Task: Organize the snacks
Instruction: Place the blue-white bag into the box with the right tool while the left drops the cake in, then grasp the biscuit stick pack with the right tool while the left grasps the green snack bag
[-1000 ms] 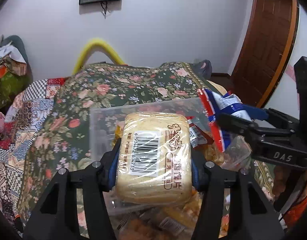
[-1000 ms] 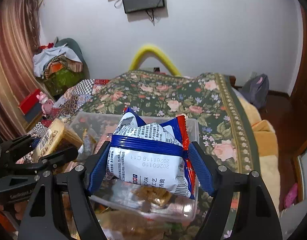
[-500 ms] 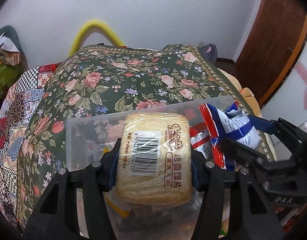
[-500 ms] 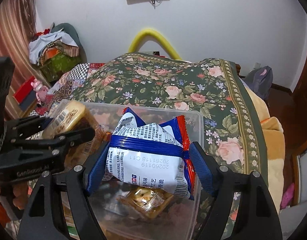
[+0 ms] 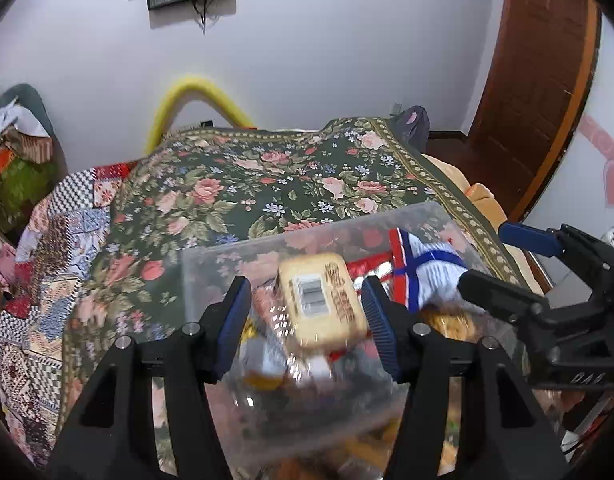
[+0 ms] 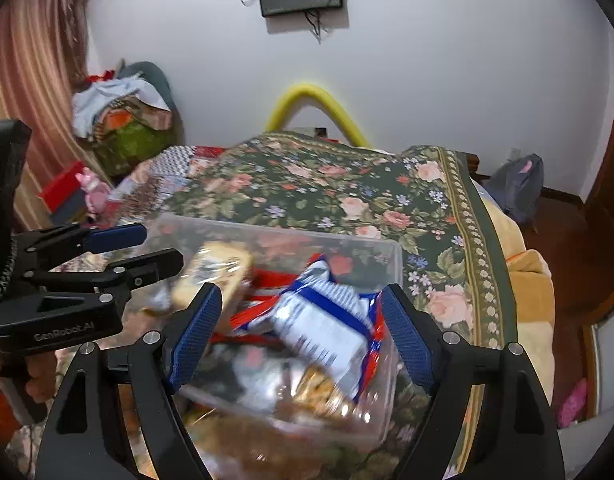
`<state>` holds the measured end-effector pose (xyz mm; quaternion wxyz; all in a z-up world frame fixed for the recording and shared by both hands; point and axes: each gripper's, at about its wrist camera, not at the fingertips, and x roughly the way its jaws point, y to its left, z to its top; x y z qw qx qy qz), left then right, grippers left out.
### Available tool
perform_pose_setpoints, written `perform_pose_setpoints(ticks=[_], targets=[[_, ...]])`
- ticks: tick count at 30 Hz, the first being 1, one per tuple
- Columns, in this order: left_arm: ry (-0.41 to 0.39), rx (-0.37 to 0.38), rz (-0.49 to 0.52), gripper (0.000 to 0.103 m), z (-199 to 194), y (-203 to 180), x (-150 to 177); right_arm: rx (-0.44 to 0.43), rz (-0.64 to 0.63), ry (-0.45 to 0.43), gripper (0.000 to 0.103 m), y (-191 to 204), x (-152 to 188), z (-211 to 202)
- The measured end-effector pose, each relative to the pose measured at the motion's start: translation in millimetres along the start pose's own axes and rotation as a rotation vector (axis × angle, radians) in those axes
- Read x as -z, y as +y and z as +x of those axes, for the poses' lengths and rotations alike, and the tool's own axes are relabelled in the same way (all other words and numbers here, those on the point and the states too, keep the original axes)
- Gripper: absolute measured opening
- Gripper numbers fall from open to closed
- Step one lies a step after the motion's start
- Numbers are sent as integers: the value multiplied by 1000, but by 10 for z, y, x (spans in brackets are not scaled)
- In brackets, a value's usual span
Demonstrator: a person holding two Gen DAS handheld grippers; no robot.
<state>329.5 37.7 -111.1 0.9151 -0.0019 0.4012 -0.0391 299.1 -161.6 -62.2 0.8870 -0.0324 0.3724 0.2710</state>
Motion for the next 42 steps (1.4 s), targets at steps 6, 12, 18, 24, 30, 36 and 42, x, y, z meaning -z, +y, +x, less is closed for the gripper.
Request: perform_pose_setpoints(ticks=[6,12,18,24,30,36,42], targets=[[-13,16,-8,57,-405,43,279,-28,-29,-29,80,179,203,-328],[17,16,-22,57,-672,132,728,-40,-52,-32,80,332,454,-547],[85,14,-43,57,-768,169,1274,-48,-46,-7,80,435,775,-659],[156,36,-68,57,-775,143,1767,-71,-25,54,80,547,1104,-641],[194,70,-40,58,-746,-58,2030,-95,-29,85,80,663,1230,-583],[209,105,-36,58,-667,-202,2094,-112,-56,94,73,770,1236,-518],[199,98,-35,57,-583,-180,2169,-127,-70,112,59,836,1210,-399]])
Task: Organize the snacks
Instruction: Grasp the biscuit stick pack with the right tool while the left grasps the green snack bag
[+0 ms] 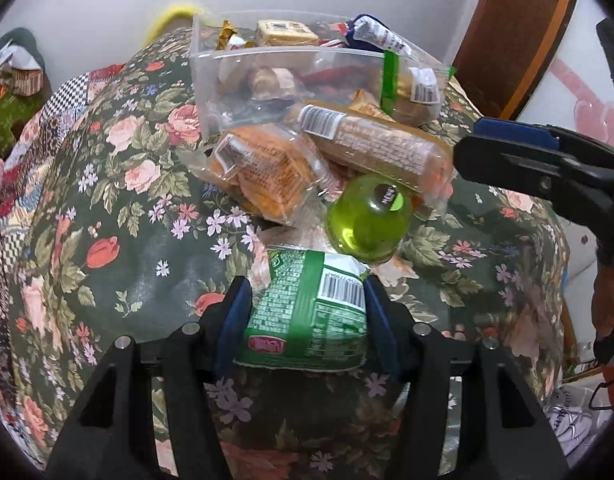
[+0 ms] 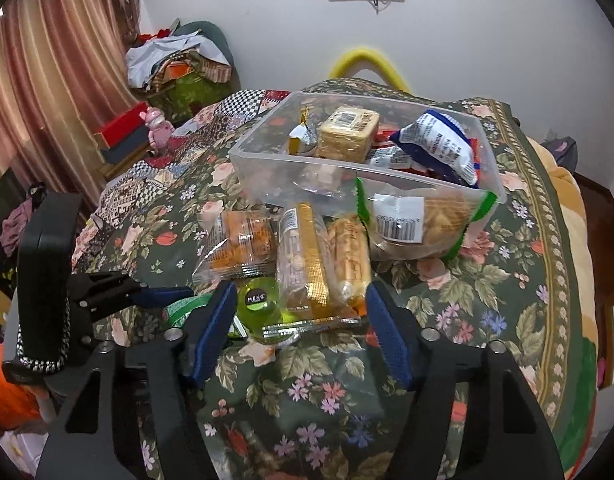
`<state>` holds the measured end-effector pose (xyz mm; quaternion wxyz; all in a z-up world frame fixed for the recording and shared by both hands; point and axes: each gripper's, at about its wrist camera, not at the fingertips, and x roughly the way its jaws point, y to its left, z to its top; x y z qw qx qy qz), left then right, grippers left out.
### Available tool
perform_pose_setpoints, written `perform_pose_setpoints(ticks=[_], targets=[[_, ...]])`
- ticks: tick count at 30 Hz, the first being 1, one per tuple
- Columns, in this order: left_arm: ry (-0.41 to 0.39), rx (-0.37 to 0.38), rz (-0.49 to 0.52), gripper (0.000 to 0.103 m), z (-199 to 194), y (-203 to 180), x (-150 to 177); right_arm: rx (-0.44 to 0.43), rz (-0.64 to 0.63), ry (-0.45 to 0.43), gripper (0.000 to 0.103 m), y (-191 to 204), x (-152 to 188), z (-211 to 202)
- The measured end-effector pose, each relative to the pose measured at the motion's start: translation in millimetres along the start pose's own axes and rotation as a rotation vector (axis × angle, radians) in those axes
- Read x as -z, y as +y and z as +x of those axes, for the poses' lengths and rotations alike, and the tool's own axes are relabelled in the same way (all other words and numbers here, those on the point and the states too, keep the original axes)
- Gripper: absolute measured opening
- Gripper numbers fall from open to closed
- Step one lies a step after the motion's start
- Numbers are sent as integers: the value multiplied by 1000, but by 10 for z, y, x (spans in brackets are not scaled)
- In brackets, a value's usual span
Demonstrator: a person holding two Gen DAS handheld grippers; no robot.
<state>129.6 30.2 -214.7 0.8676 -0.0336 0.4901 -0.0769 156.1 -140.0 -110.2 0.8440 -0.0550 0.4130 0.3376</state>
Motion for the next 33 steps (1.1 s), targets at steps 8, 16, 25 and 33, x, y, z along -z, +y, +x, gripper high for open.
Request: perform_pose_setpoints(ticks=[8,16,25,33], targets=[[-43,-39,-72,46,-15,325,30,-23,-35,41,48,71,-118,273],[-87,-84,-142,46,-126,632,-28,-59,-4,122,45,-62,-153,603],[-133,-106,-152,46,-230,691,-119,-63,4,146,36,-112,-134,677],[-185,-108,-148,46,-430,624,-235,-46,-6,136,34,-94,-153,596]])
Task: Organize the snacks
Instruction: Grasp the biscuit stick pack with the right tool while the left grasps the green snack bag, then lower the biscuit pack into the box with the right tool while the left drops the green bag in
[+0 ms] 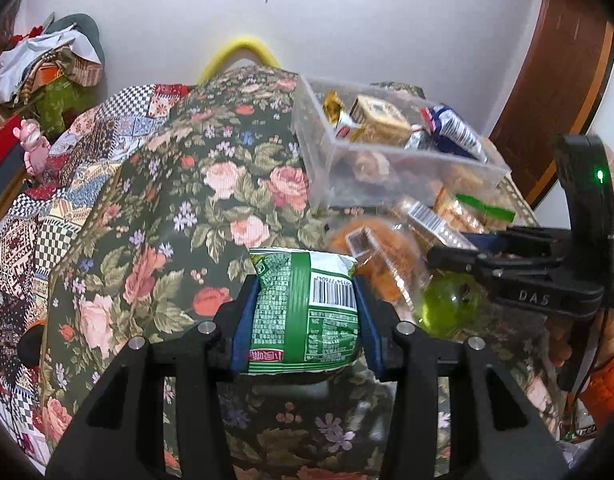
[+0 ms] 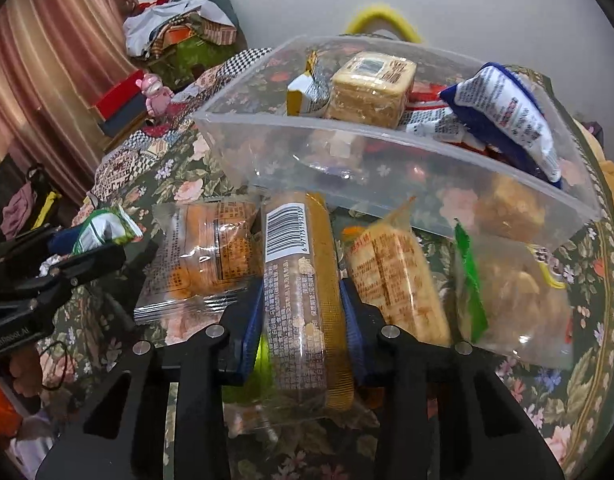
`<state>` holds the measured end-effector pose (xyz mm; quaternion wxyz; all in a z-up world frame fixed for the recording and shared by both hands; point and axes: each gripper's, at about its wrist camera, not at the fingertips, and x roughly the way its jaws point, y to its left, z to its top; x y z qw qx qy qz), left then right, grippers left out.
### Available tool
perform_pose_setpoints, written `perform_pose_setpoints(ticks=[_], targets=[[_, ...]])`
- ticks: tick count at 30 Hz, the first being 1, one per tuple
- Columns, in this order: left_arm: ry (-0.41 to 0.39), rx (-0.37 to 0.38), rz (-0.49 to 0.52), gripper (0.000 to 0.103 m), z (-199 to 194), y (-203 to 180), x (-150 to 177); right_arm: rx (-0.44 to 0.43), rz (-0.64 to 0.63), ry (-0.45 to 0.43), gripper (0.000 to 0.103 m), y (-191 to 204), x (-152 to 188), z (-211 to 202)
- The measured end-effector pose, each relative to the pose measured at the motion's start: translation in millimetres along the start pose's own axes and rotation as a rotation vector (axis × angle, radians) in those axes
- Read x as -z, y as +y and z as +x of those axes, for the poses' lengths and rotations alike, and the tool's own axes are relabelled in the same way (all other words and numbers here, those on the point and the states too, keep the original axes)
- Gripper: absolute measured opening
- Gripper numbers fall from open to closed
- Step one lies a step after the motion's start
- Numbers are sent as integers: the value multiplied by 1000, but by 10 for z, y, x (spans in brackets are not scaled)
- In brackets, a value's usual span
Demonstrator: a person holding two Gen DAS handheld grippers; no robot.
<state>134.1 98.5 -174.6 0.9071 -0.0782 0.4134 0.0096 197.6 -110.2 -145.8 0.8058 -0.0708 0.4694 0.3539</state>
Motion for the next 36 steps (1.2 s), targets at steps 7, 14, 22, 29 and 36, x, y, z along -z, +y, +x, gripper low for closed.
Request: perform_pose_setpoints(ticks=[7,14,22,29,36], targets=[[-57,10,14,46,-169,-118,-167,10,10,-83,33,-30,29,-348],[-96,39,24,46,-214,-269,-371,28,22,-164,33,-77,-84,-605],[-128,60,56,46,-108,-458,-711,64,44,-245,33,-179,-285,-745],[-135,61,56,46,96,-531,-997,82,73,-277,34,-297,-535,-662],[-115,55,40,46,374,-558,-1229,116,94,-274,33,-419,-796,-470]])
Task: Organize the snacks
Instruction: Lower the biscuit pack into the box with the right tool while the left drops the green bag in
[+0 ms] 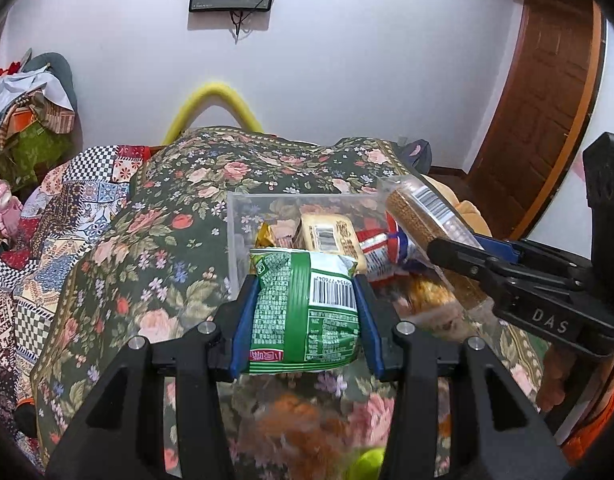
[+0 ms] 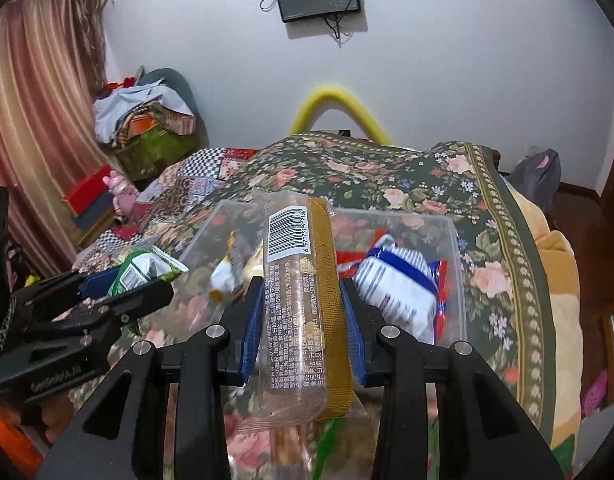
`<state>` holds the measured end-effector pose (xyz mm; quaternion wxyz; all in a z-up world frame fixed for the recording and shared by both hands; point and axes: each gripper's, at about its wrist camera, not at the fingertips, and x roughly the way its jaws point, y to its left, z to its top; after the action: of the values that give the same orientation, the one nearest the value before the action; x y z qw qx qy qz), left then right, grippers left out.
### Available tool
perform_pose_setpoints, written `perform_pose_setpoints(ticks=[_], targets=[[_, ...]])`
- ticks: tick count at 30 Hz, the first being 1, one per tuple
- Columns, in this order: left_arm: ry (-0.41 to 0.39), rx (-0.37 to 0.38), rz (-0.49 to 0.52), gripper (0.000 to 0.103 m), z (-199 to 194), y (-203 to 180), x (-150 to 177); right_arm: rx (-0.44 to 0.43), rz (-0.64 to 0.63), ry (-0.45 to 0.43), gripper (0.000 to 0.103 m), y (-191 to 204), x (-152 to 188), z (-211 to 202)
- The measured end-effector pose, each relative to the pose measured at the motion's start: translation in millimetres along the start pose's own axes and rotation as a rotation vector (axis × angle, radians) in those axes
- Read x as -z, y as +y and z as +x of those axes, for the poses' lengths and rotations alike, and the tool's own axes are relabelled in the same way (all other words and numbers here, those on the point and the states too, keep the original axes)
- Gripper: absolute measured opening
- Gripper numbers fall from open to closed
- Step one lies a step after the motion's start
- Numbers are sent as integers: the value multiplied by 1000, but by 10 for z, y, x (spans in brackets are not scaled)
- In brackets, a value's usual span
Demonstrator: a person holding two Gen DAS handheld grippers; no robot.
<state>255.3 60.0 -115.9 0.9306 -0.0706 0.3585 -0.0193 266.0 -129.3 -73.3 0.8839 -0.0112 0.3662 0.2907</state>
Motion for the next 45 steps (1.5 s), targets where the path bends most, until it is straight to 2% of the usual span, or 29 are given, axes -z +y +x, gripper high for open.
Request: perform_pose_setpoints(ticks=[10,15,22,26,36,40,45], targets=[[63,-9,-42,46,511,63,-277,33,4,45,34,-47,-121,306],[86,-33,-58,46,750,111,-395,19,18,73,34,-81,-123,407],[113,-60,-63,47,915,130,-390,4,23,86,36,-84,-155,430],[122,-63,-43,56,888,102,-361,10,14,70,36,-83,-167,338],[70,-41,-7,56,409,38,-304,0,-27,9,38,-88,-142,-89],[45,-38,22,56,130,2,-232,-6,-48,-3,39,-66,-46,-266],[56,-25,29,59,-110,28,-37,-2,-81,-7,44,-23,151,-436]])
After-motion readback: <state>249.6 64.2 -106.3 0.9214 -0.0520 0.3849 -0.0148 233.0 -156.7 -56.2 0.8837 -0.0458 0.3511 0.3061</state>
